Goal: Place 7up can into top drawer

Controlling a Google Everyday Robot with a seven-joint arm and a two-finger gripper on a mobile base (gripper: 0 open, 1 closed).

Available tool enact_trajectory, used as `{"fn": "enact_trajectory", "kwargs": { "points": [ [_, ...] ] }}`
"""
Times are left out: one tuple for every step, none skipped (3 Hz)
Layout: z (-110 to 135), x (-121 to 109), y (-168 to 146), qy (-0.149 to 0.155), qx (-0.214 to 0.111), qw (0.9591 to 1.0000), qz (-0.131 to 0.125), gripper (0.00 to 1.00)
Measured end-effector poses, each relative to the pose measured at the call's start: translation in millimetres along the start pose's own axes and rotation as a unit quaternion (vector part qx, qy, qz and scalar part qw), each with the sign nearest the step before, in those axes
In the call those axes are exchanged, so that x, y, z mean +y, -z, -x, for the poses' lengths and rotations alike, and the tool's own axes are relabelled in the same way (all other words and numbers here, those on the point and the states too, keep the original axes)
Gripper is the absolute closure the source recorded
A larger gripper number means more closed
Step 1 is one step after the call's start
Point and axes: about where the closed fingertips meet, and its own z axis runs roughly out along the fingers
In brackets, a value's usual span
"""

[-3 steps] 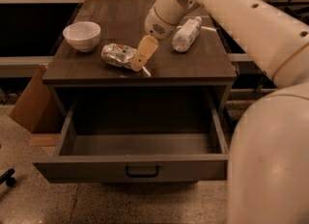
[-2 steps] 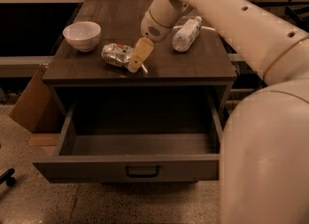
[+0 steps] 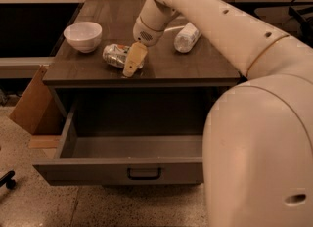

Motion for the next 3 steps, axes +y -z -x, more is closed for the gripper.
{"fn": "enact_trajectory", "kwargs": {
  "points": [
    [7.4,2.0,-7.1,0.011,0.012,0.9999,0.001,0.00],
    [12.4,5.2,-6.7,0.024,0.027,0.9993,-0.005,0.15],
    [16.2,11.4,-5.2,0.032,0.034,0.9989,-0.007,0.38]
  ]
}}
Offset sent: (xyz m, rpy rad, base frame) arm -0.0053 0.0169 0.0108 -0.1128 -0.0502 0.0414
